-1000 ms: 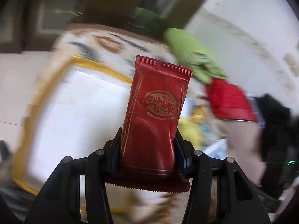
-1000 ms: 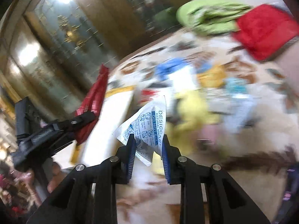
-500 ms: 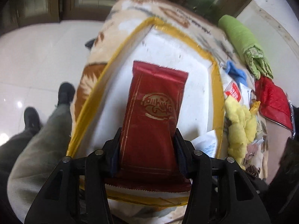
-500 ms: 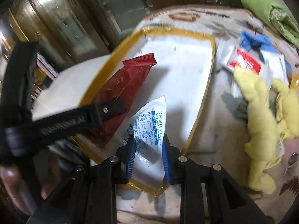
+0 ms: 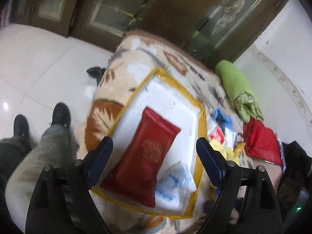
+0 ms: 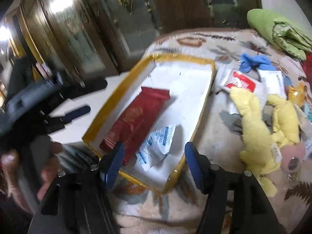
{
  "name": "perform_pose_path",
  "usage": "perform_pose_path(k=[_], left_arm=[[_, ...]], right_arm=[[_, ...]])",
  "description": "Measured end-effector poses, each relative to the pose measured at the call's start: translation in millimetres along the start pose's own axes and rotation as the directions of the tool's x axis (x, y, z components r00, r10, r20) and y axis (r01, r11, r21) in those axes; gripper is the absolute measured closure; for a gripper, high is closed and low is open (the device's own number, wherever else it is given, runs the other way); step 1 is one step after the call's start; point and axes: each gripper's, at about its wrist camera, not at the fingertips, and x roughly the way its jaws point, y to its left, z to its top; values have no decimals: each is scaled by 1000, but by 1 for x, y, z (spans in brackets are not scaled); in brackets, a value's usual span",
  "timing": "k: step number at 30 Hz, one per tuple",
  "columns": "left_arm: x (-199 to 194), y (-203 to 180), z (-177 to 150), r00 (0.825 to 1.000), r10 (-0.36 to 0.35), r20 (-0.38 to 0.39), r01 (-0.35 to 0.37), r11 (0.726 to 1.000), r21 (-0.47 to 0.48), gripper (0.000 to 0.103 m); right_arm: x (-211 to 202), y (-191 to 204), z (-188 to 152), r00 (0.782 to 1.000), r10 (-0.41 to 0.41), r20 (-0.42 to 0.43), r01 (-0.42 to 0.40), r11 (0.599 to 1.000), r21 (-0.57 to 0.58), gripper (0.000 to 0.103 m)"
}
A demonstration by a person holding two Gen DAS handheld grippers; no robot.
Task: Organize soft objects
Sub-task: 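Grasp a yellow towel with the left tool while the right grasps the pink fuzzy ball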
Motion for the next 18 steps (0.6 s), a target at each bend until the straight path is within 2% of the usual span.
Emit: perform_pose_path(k=[2,5,7,8,9,11,14,16,18], left_arm=[[2,-8,-3,1000,-21,-18,22,999,26,15],[-1,-31,-9,998,-63,-7,63,996,62,15],[7,-51,-15,999,-38,-10,38,997,66,15],[15,-64,-19,1000,3,-26,-1,997,82,15],[26,-80,-23,998,16,-62,-8,993,121,15],[45,-107,-31,991,-8,-137,36,978,205,15],[69,-144,-46,983,15,-185,45,948,314,15],[98,-163,-54,961,70,-266,33,930,366,15],[119,-168,-58,941,104,-321,25,928,372,16]], right_arm=[[-15,-14,-1,1000,18,18,-18,999,31,39],[-36,-46,-3,999,22,42,-25,996,83,39],[-46,-70,-4,1000,-2,25,-1,992,128,39],[-51,-83,-5,1000,-15,27,11,987,158,39],[-57,-98,-7,999,-39,34,33,983,183,39],[-64,-120,-11,997,-73,12,69,972,225,39],[-67,-157,-15,995,-98,-11,96,941,326,39],[-67,-175,-16,988,-152,-28,152,920,361,39],[-64,-187,-19,985,-167,-47,172,908,382,39]])
